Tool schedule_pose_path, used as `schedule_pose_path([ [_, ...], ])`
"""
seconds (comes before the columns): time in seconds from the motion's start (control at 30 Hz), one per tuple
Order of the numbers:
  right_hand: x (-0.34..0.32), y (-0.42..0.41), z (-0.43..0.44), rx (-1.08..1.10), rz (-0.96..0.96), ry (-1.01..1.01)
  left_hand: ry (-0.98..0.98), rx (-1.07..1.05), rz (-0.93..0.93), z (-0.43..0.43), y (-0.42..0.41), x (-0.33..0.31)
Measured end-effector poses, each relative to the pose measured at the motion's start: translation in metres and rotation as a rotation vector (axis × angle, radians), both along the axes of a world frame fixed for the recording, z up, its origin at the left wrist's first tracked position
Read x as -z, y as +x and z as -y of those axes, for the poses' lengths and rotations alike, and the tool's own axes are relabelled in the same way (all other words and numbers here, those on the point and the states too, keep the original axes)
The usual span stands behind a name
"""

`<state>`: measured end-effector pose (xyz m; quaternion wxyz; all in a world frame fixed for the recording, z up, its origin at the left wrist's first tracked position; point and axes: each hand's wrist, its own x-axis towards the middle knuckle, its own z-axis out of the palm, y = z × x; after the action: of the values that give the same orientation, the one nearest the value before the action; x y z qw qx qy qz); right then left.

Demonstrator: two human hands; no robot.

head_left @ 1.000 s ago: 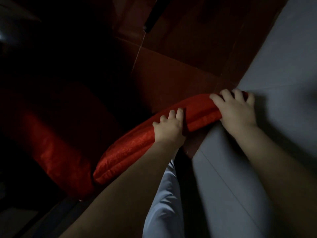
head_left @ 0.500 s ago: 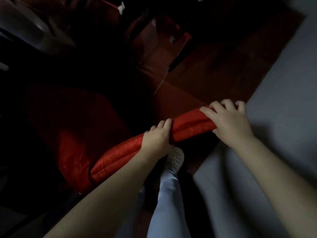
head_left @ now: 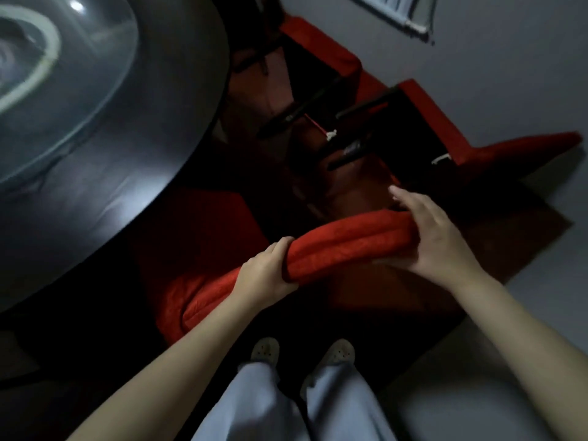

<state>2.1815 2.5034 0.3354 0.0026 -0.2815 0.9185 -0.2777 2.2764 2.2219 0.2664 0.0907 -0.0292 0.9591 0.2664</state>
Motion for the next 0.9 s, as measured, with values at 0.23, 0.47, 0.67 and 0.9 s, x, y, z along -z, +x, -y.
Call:
schedule_pose_path([
  [0.23,-0.047,0.018,0.099,-0.315,0.15,0.03,0.077,-0.189,-0.061,0.067,0.074,-0.038],
  [0.47,-0.066,0.064,0.144,-0.346,-0.1,0.106,0.084,-0.161,-0.145,0.092,0.118,-0.073],
  [0.67,-0.085,0.101,0.189,-0.435,-0.256,0.123,0.182,-0.095,-0.436,0.088,0.133,-0.125],
  [0.9,-0.11,0.125,0.264,-0.534,-0.385,0.081,0.194,-0.303,-0.457,0.144,0.186,-0.136],
])
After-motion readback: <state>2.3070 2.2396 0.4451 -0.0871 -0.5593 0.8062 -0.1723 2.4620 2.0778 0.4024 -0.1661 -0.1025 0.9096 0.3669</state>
